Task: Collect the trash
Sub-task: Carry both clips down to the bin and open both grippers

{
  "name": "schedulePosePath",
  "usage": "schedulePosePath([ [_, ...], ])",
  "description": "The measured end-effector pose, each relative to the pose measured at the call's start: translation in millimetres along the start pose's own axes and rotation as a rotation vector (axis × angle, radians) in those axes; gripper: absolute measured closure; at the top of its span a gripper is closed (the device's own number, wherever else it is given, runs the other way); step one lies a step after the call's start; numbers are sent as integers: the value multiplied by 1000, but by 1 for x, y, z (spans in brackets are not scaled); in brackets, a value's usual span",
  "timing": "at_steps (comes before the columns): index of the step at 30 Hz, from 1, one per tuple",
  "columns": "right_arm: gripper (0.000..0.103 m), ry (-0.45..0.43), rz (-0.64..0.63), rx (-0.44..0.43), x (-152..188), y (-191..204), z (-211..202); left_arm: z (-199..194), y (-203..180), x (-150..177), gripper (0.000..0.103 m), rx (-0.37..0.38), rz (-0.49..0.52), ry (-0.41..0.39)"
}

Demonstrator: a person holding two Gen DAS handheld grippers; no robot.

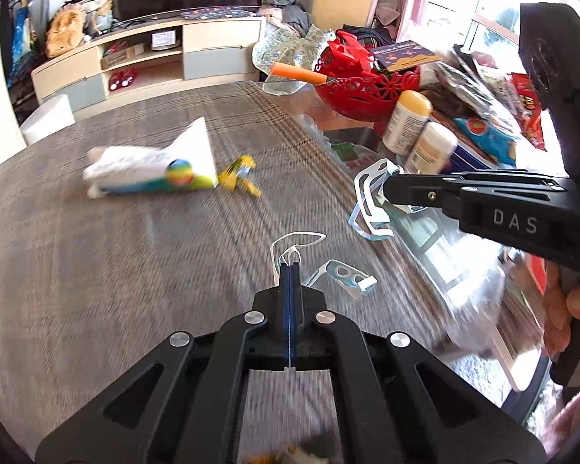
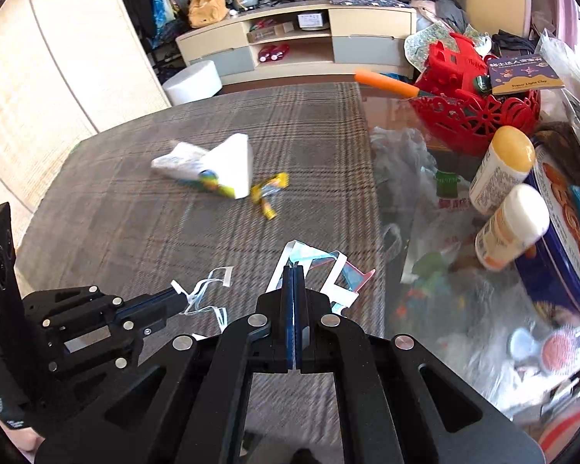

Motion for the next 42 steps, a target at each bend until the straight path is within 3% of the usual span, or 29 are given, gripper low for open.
schedulePosePath([
  [10, 101, -8, -12, -4, 86, 99, -52, -99, 35, 91, 103, -44, -56, -8],
  [16, 101, -24, 4, 1, 137, 124, -62, -118, 46, 142, 103, -46, -70, 15],
  [26, 101, 71, 124, -87, 217, 104, 8, -65, 54, 218, 103, -31, -100, 136],
  [32, 101, 83, 92, -100, 238, 100, 54, -22, 60, 248, 103, -20, -136, 207],
  [42, 101, 174, 236, -141, 255, 85, 102, 21, 52, 273, 103, -8, -152, 329],
])
Point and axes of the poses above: each gripper's, at about its wrist camera, not at the fingertips, and z roughly the way its jaws point, y to its left, x to its underside, the point moved 4 cm from there along z, roughly the way its jaws point, and after that the axes turned 14 degrees about -x, right-handed, at the moved point
